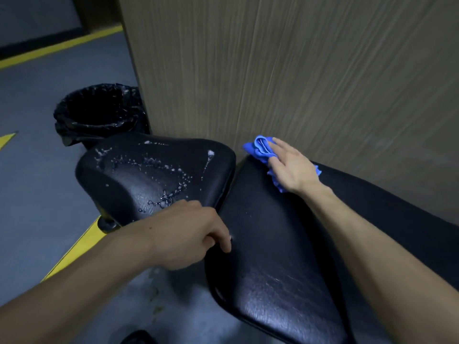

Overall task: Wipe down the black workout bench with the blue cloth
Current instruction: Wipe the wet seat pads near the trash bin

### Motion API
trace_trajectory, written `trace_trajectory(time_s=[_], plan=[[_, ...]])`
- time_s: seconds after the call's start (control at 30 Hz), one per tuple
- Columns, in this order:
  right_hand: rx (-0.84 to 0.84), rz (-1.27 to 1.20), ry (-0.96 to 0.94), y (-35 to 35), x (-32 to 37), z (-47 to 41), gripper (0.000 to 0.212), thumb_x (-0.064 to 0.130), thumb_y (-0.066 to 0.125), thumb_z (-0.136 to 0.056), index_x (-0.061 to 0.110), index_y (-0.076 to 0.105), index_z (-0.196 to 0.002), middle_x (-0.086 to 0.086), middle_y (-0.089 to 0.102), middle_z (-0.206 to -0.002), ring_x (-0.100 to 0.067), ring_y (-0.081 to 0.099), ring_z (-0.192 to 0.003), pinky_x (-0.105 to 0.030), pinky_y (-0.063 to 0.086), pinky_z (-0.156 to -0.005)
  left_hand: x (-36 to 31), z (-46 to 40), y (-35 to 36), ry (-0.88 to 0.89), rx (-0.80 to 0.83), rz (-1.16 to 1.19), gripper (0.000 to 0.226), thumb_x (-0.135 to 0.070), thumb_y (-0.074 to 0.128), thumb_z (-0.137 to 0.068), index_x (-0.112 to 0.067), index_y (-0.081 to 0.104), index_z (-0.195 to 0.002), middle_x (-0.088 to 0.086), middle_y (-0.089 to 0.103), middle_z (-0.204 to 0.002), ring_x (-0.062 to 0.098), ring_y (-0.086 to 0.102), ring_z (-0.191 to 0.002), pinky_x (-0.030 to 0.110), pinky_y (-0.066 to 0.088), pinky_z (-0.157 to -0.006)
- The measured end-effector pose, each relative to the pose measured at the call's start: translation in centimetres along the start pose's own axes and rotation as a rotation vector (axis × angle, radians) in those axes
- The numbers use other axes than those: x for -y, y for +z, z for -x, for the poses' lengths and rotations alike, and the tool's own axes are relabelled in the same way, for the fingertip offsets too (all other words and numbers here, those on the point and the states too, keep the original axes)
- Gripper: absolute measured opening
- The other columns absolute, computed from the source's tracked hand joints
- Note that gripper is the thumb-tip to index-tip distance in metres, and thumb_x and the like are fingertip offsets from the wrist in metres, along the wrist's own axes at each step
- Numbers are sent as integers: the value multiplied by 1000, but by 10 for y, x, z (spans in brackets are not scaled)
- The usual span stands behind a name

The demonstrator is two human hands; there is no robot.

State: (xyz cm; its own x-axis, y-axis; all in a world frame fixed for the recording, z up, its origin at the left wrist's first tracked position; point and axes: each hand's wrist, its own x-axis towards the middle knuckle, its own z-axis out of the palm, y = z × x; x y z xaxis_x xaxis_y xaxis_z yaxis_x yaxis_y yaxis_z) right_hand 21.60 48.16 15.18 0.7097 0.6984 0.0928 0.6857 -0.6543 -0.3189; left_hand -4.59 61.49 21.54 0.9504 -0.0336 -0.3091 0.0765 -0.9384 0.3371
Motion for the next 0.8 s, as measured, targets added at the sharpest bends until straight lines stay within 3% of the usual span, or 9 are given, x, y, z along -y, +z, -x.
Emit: trace_trajectory(time_s=[0.07,0.17,0.33,0.4,0.47,0.53,0.6,0.7,0.8], plan=[[7,34,-23,8,21,-3,55,33,31,-100,19,38,-152,-6,29,-162,-17,22,-150,-27,11,-120,3,-1,0,2,31,24,37,-21,52,-96,-49,69,-112,-38,64,-118,1,57,-117,22,38,-106],[55,-2,-241,15,56,44,70,42,21,-90,14,42,-150,-11,33,-159,-25,26,-150,-38,14,-123,-1,2,-4,-1,58,25,39,-20,51,-95,-49,69,-113,-38,64,-120,4,56,-120,24,37,-108],[253,-85,-475,-5,50,141,63,26,39,-90,32,34,-153,12,20,-164,-9,12,-152,-29,5,-123,-16,10,0,-46,98,-47,41,-24,44,-96,-53,64,-117,-17,68,-126,16,55,-120,29,37,-107],[251,-96,-426,-16,29,133,62,22,42,-91,33,36,-151,13,21,-163,-9,16,-151,-34,6,-124,-14,12,7,-103,90,-9,43,-32,38,-88,-62,57,-112,-15,65,-129,20,54,-122,36,38,-109],[144,-96,-180,-20,17,109,61,29,32,-91,29,36,-152,7,20,-164,-17,18,-152,-41,10,-124,-11,13,15,-144,77,51,45,-33,35,-84,-64,54,-111,-15,62,-133,21,52,-123,38,39,-109],[58,-31,22,-13,26,98,71,42,16,-87,26,33,-154,2,18,-165,-23,17,-152,-40,11,-123,-14,15,23,-154,47,60,45,-33,34,-84,-62,53,-113,-11,61,-134,23,52,-124,38,40,-109],[64,4,-75,1,52,115,80,49,8,-82,28,30,-155,0,19,-165,-26,16,-152,-40,11,-123,-17,19,30,-165,13,40,47,-34,32,-83,-60,52,-115,-10,62,-135,24,55,-125,35,40,-108],[128,-26,-302,11,78,167,71,43,17,-86,32,29,-155,5,18,-165,-20,14,-153,-37,10,-124,-19,23,37,-181,9,15,47,-32,34,-85,-55,58,-120,-5,67,-128,25,57,-123,34,42,-107],[129,-35,-287,-3,60,189,71,43,18,-86,32,25,-156,7,16,-165,-17,15,-152,-38,12,-124,-16,26,43,-178,-19,48,47,-33,35,-87,-54,57,-122,-10,65,-135,20,55,-131,32,40,-111]])
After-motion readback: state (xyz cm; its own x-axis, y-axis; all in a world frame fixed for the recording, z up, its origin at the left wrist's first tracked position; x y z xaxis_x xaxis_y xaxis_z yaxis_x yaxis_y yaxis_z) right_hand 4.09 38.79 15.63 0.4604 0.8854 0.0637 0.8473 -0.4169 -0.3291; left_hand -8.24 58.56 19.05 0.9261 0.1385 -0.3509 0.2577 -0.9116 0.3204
